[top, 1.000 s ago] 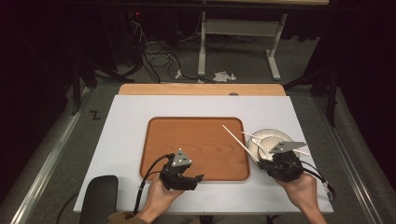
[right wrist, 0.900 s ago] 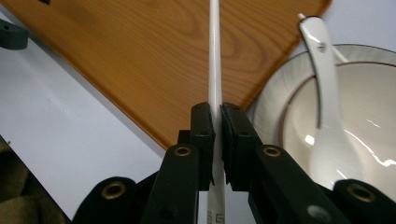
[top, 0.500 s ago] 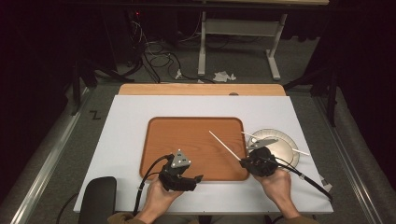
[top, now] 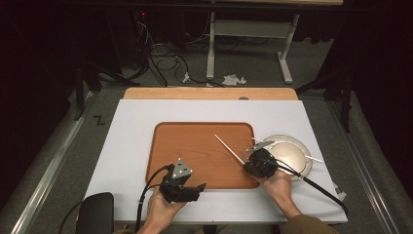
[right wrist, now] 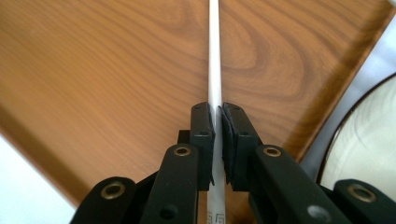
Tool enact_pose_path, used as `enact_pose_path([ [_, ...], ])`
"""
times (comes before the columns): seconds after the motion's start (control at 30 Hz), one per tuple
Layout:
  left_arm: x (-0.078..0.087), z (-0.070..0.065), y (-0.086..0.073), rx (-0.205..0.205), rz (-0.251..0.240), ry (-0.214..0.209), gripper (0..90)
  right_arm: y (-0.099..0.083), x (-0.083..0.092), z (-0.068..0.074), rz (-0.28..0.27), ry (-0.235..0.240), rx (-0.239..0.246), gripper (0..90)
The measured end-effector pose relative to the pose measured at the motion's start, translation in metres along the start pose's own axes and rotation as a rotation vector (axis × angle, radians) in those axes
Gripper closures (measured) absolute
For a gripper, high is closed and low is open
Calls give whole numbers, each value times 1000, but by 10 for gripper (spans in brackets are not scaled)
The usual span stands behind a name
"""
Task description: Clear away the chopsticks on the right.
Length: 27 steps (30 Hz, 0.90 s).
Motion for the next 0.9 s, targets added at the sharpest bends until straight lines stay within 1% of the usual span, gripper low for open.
enact_pose_path([
  [0.07,0,0,-2,1,6,10,348,2,-2,-2,1,2,0,844],
  [0.1,1,-1,-3,4,5,14,348,3,-2,-2,8,-10,2,843],
  [0.17,2,0,-5,11,4,18,348,6,-5,1,11,-16,17,840],
  [0.2,2,0,-6,20,0,22,348,8,-6,3,18,-25,32,839],
  [0.23,2,0,-6,20,0,22,348,8,-6,3,18,-25,32,839],
  [0.27,4,1,-9,21,5,25,348,12,-8,6,17,-33,54,836],
  [0.3,5,1,-10,28,1,29,348,13,-8,7,16,-36,50,835],
  [0.37,7,2,-11,31,1,35,348,14,-8,6,23,-47,63,827],
  [0.47,8,3,-13,37,2,41,348,15,-9,5,21,-43,56,803],
  [0.63,8,3,-14,41,4,48,348,15,-9,4,25,-56,54,836],
  [0.67,8,3,-14,44,4,47,348,15,-8,1,31,-72,42,837],
  [0.73,8,3,-14,42,5,47,348,15,-9,-1,30,-86,36,837],
  [0.8,8,3,-14,41,6,46,348,15,-9,-1,28,-87,29,836],
  [0.87,7,3,-14,40,7,44,348,15,-9,-3,21,-101,10,835],
  [0.9,7,3,-14,40,8,43,348,15,-9,-3,20,-101,9,835],
])
Point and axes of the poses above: each handheld gripper's, and its own axes: x roughly backward along the jaws, y roughly out of its top, z roughly to its left, the point moved 6 cm from there along -x, roughly forward along the jaws, and after that the axes turned 11 degrees about z, right-handed, at the moved point
